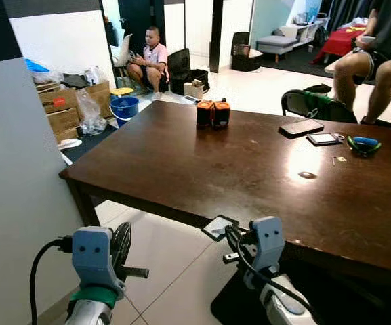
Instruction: Hang keys on a hook
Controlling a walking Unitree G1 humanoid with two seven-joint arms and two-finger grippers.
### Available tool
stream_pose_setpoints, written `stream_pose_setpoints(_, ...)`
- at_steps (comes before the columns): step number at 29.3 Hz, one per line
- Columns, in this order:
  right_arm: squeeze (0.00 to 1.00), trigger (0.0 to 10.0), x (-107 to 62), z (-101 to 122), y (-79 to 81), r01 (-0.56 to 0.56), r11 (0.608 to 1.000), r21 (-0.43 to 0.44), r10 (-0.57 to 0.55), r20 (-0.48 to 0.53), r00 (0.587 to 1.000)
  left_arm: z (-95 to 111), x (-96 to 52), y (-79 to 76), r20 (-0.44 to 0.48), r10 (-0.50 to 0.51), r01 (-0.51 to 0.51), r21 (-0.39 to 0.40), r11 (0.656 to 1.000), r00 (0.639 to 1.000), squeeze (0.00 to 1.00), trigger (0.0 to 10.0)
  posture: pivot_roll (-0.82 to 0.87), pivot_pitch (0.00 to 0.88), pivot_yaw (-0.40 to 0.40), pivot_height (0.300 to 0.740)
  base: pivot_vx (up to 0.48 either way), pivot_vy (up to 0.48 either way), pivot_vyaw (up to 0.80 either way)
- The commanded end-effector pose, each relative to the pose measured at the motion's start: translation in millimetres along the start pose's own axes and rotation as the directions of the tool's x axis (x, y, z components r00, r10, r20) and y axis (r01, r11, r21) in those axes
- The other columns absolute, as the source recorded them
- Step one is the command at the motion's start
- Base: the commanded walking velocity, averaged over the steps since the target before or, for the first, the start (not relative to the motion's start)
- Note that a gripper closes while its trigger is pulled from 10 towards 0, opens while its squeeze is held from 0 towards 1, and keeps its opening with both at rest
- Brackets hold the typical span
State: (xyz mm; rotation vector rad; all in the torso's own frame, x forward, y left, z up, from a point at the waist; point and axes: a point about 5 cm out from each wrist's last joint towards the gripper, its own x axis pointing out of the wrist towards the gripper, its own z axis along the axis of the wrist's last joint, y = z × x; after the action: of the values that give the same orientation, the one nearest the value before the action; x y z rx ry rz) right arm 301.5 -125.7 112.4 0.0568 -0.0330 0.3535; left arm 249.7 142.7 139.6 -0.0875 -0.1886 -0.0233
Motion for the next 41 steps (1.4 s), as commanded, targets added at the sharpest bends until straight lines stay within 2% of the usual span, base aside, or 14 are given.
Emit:
stream_pose_setpoints(1, 0.0, 10.0, 0.2, -3.5, 2.7, -0.005, 1.0, -0.001, 0.005, -0.013, 1.0, -3.6, -0.6, 2.1, -0.024, 0.005, -0.004, 0.016, 1.0, 1.0, 0.0, 10.0, -0.08, 0.001, 0.125, 0.74, 0.0, 0.0, 0.0)
stream_pose_setpoints(5, 0.0, 10.0, 0.5, -2.7, 5.3, -0.025, 0.998, -0.058, 0.024, -0.011, 1.0, -3.8, -1.1, 1.9, -0.026, 0.002, -0.002, 0.021, 1.0, 1.0, 0.0, 10.0, -0.08, 0.0, 0.126, 0.74, 0.0, 0.0, 0.0)
stream_pose_setpoints(9, 0.0, 10.0, 0.4, -2.4, 5.6, -0.029, 0.997, -0.073, 0.028, -0.01, 1.0, -3.8, -1.1, 1.9, -0.026, 0.002, -0.001, 0.022, 1.0, 1.0, 0.0, 10.0, -0.08, 0.0, 0.126, 0.74, 0.0, 0.0, 0.0)
stream_pose_setpoints(20, 0.0, 10.0, 0.7, -3.5, 8.9, -0.041, 0.994, -0.104, 0.039, -0.013, 0.999, -4.7, -1.2, 1.6, -0.032, -0.004, 0.005, 0.023, 1.0, 0.999, 0.0, 10.0, -0.08, 0.0, 0.13, 0.74, 0.0, 0.0, 0.8)
stream_pose_setpoints(37, 0.0, 10.0, 2.5, -3.7, 10.2, -0.04, 0.994, -0.104, 0.039, -0.012, 0.999, -7.3, -0.8, 4.5, -0.053, 0.019, -0.017, 0.033, 0.999, 0.998, 0.0, 10.0, -0.07, 0.0, 0.131, 0.74, 0.0, 0.0, 0.8)
stream_pose_setpoints(41, 0.0, 10.0, 2.8, -4.0, 10.1, -0.036, 0.994, -0.103, 0.035, -0.013, 0.999, -11.6, -1.6, 6.0, -0.09, 0.038, -0.036, 0.024, 0.999, 0.995, 0.0, 10.0, -0.07, 0.0, 0.133, 0.74, 0.0, 0.0, 0.8)
